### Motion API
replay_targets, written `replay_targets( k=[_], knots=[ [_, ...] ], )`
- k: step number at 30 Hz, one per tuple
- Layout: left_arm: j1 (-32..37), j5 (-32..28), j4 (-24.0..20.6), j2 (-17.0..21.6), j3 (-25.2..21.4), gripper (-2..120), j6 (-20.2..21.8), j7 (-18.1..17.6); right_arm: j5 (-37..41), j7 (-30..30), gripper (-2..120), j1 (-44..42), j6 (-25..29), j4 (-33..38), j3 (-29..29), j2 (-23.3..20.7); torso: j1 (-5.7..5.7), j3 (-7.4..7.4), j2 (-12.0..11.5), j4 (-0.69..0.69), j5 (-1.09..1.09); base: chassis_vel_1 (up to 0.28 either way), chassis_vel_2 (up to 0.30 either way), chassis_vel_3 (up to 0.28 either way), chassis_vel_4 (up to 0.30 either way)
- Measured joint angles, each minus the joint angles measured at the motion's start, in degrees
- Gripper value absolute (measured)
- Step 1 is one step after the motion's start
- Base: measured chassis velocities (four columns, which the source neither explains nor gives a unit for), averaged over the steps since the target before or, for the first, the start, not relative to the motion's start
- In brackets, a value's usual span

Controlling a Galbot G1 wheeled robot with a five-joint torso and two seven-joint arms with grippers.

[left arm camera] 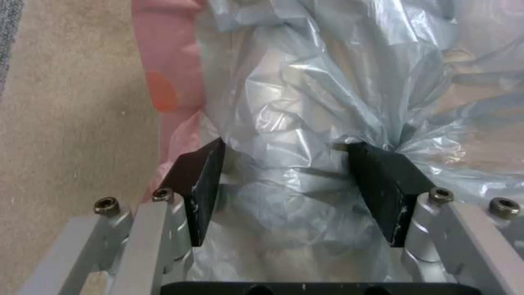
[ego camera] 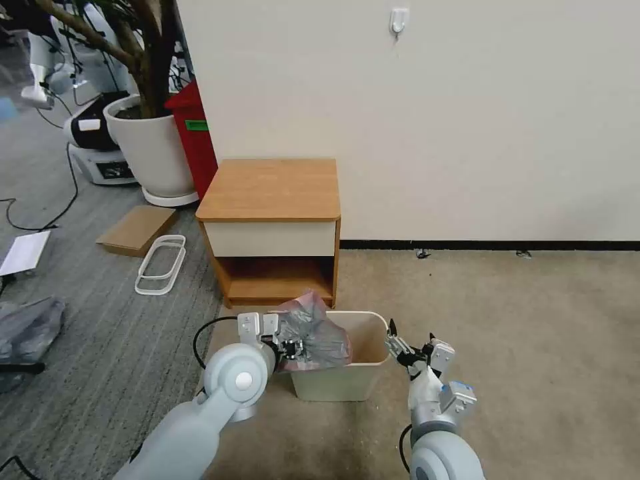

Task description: Pick up the garbage bag from the table and place it over the trash can.

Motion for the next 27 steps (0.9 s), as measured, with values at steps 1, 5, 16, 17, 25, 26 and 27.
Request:
replay_targets(
  k=[1, 5, 16, 17, 25, 26, 27],
  knots=[
    [-0.1, -0.2, 0.1, 0.0, 0.0, 59, 0.0, -0.1, 0.0, 0.0, 98, 0.0, 0.0, 0.0, 0.0, 0.0, 0.00, 0.00, 0.0, 0.00, 0.00, 0.000, 0.000, 0.000, 0.000],
    [-0.8, -0.7, 0.6, 0.1, 0.4, 57, 0.0, -0.5, -0.1, 0.0, 98, -0.1, 0.2, -0.3, 0.0, 0.1, 0.00, 0.00, 0.0, 0.00, 0.00, 0.000, 0.000, 0.000, 0.000],
    [-2.5, -2.1, 2.1, -0.7, 1.5, 49, 0.0, -2.6, -0.4, 0.2, 96, -0.3, 1.1, -1.2, 0.2, 0.3, 0.00, 0.00, 0.0, 0.00, 0.00, 0.000, 0.000, 0.000, 0.000],
    [-2.6, -2.4, 2.2, -0.7, 1.6, 48, 0.0, -2.9, -0.4, 0.2, 96, -0.3, 1.1, -1.2, 0.2, 0.3, 0.00, 0.00, 0.0, 0.00, 0.00, 0.000, 0.000, 0.000, 0.000],
    [-3.8, -5.1, 3.5, -1.1, 1.9, 47, 0.0, -5.1, -0.6, 0.2, 96, -0.3, 1.3, -1.8, 0.2, 0.6, 0.00, 0.00, 0.0, 0.00, 0.00, 0.000, 0.000, 0.000, 0.000],
    [-3.8, -5.1, 3.5, -1.1, 1.9, 47, 0.0, -5.1, -0.6, 0.2, 96, -0.3, 1.3, -1.8, 0.2, 0.6, 0.00, 0.00, 0.0, 0.00, 0.00, 0.000, 0.000, 0.000, 0.000],
    [-4.0, -5.7, 3.8, -1.1, 1.9, 47, 0.0, -5.4, -0.6, 0.2, 96, -0.3, 1.3, -1.9, 0.2, 0.6, 0.00, 0.00, 0.0, 0.00, 0.00, 0.000, 0.000, 0.000, 0.000]
  ],
)
